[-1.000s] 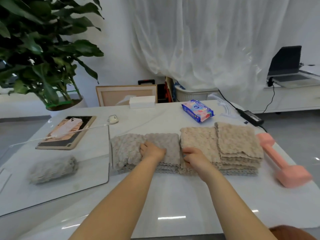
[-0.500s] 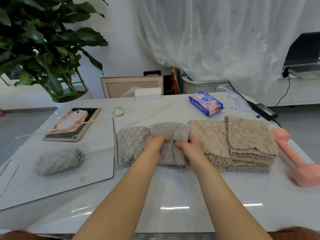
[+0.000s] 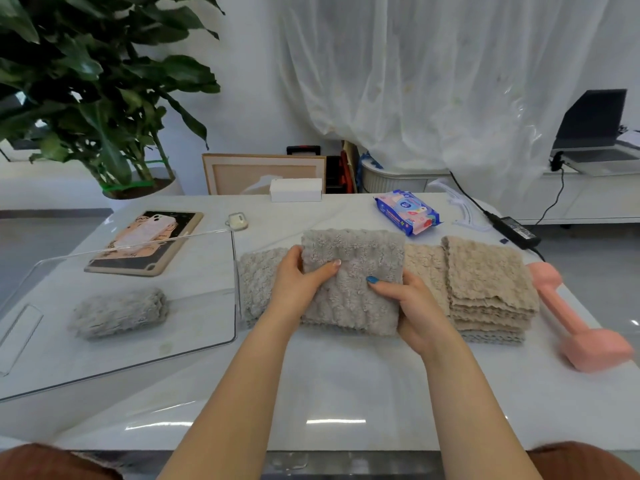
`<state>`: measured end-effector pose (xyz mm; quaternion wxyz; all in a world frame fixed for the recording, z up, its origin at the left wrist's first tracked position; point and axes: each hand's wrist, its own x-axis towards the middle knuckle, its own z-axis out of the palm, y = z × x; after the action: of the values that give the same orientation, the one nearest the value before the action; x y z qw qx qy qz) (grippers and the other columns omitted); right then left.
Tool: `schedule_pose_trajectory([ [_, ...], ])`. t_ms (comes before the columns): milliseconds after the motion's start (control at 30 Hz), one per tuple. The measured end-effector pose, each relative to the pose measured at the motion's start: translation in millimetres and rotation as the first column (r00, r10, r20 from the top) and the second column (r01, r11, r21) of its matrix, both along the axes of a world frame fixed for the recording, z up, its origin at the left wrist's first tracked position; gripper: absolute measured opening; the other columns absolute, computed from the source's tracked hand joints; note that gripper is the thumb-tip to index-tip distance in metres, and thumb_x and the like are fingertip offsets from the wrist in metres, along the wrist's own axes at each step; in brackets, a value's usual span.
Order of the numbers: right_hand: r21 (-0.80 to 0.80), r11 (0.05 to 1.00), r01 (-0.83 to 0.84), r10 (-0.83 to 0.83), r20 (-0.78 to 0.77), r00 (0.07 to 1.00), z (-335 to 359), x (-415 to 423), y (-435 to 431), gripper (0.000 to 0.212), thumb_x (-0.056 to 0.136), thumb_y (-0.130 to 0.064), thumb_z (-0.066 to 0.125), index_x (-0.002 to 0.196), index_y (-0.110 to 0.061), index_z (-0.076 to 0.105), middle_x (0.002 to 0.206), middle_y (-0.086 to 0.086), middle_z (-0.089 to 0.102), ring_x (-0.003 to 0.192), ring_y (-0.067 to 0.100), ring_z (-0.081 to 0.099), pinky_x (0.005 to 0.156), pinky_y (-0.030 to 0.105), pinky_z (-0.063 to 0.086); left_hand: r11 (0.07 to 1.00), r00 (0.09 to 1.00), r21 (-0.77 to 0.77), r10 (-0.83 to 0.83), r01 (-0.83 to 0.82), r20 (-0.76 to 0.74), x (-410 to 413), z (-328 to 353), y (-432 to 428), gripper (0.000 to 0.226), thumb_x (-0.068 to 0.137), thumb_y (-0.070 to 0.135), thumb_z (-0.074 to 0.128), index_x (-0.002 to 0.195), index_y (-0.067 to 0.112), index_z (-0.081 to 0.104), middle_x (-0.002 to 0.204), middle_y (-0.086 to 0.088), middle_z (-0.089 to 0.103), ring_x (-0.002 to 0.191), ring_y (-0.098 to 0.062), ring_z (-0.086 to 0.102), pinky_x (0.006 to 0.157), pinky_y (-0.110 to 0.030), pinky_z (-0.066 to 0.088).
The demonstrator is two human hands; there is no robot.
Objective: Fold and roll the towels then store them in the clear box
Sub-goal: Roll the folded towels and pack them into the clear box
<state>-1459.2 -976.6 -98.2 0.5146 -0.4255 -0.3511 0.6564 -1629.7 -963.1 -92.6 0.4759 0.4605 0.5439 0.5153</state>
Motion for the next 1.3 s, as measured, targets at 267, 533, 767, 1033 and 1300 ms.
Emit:
schedule_pose_trajectory([
  [267, 0.105, 0.989, -0.102, 0.101, 0.009, 0.995, 30.9, -2.4, -9.4, 0.033, 0.084, 0.002, 0.059, 0.115, -0.008, 0.061, 0.102, 0.009, 0.073, 0.09, 0.022, 0.071, 0.067, 0.031, 0.059, 0.903, 0.889, -0.114, -0.374, 0.414, 0.262, -30.1, 30.0, -21.6, 0.057, 0.078, 0.02, 0.069, 0.131, 0.012, 0.048, 0.119, -0.007, 0.067, 0.109, -0.023, 0.064, 0.095, -0.043, 0.05],
  [533, 0.159, 0.948, -0.276, 0.277, 0.011, 0.961, 40.7, -12.5, -22.4, 0.029, 0.084, 0.002, 0.05, 0.106, -0.011, 0.065, 0.086, 0.011, 0.072, 0.056, 0.023, 0.065, 0.043, 0.029, 0.052, 0.933, 0.922, -0.002, -0.355, 0.359, 0.153, -68.0, 38.3, -42.0, 0.034, 0.092, 0.02, 0.058, 0.12, 0.039, 0.055, 0.109, 0.003, 0.071, 0.094, -0.022, 0.061, 0.07, -0.029, 0.049],
  [767, 0.273, 0.904, -0.329, 0.389, -0.202, 0.899, 40.3, -48.1, -21.4, 0.034, 0.043, -0.016, 0.087, 0.075, -0.01, 0.076, 0.068, 0.014, 0.069, 0.045, 0.021, 0.062, 0.039, 0.022, 0.049, 0.961, 0.785, 0.136, -0.276, 0.242, 0.555, -93.3, 32.0, -63.3, 0.008, 0.077, 0.015, 0.065, 0.077, 0.022, 0.07, 0.075, -0.002, 0.066, 0.065, -0.014, 0.058, 0.05, -0.02, 0.049],
  [1033, 0.249, 0.838, -0.485, 0.542, -0.278, 0.793, 35.4, -113.0, -8.9, 0.026, 0.048, -0.012, 0.082, 0.063, -0.005, 0.062, 0.066, 0.016, 0.06, 0.056, 0.027, 0.061, 0.047, 0.03, 0.052, 0.953, 0.905, 0.147, -0.297, 0.264, 0.305, -171.9, 47.9, -89.4, 0.05, 0.084, -0.012, 0.032, 0.057, 0.016, 0.064, 0.06, -0.005, 0.056, 0.042, -0.014, 0.051, 0.034, -0.02, 0.042],
  [1300, 0.004, 0.763, -0.647, 0.595, 0.385, 0.705, 48.5, -241.4, 15.2, 0.023, 0.087, 0.001, 0.058, 0.07, -0.012, 0.048, 0.075, 0.005, 0.047, 0.061, 0.016, 0.053, 0.052, 0.027, 0.053, 0.985, 0.948, -0.165, -0.094, 0.044, -0.303, -285.8, 59.2, -77.3, 0.025, 0.093, 0.023, 0.055, 0.071, 0.013, 0.05, 0.069, 0.002, 0.05, 0.053, -0.007, 0.046, 0.047, -0.018, 0.038],
])
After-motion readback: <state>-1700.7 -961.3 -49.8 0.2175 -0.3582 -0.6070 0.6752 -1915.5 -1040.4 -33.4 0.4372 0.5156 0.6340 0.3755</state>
